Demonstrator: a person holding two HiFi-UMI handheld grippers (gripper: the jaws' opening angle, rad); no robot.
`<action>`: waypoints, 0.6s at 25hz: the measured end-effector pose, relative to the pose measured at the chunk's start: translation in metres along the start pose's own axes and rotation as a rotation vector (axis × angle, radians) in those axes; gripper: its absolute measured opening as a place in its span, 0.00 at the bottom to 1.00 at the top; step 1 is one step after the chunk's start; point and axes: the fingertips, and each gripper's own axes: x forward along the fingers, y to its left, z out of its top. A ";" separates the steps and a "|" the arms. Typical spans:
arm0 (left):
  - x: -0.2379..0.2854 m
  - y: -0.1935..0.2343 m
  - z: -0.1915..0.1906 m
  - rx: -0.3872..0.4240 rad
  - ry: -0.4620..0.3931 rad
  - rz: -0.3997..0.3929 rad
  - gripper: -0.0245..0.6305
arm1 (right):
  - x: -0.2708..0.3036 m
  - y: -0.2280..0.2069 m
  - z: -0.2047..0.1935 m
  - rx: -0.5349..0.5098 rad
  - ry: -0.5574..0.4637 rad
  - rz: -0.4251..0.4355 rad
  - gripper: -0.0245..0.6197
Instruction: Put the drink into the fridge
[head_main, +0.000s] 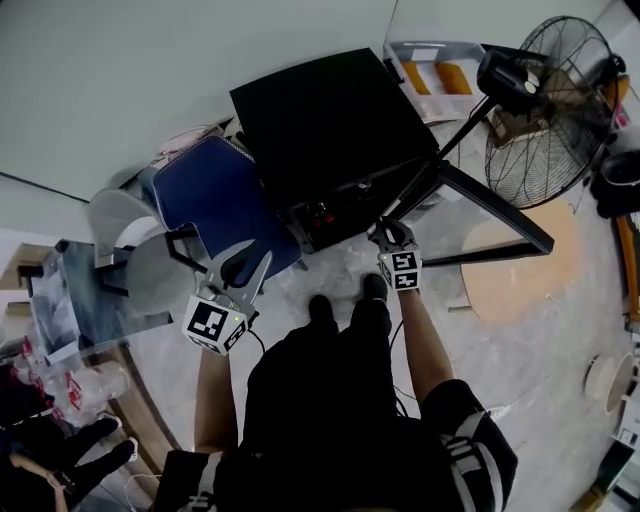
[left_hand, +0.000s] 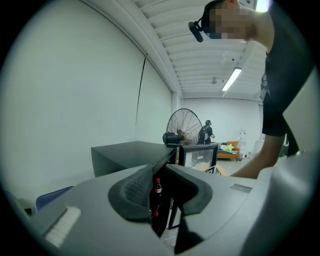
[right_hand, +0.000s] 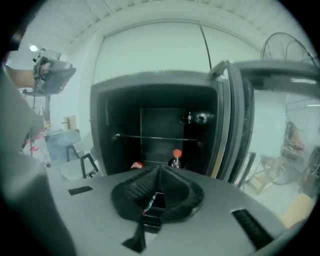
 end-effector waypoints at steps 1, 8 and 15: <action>0.000 -0.002 0.002 0.001 -0.002 -0.002 0.15 | -0.006 0.001 0.004 -0.001 -0.004 0.012 0.04; 0.008 -0.014 0.014 -0.004 -0.031 0.042 0.04 | -0.044 0.002 0.026 -0.071 -0.017 0.061 0.04; 0.012 -0.037 0.020 -0.014 -0.032 0.106 0.04 | -0.084 -0.011 0.043 -0.110 -0.034 0.083 0.04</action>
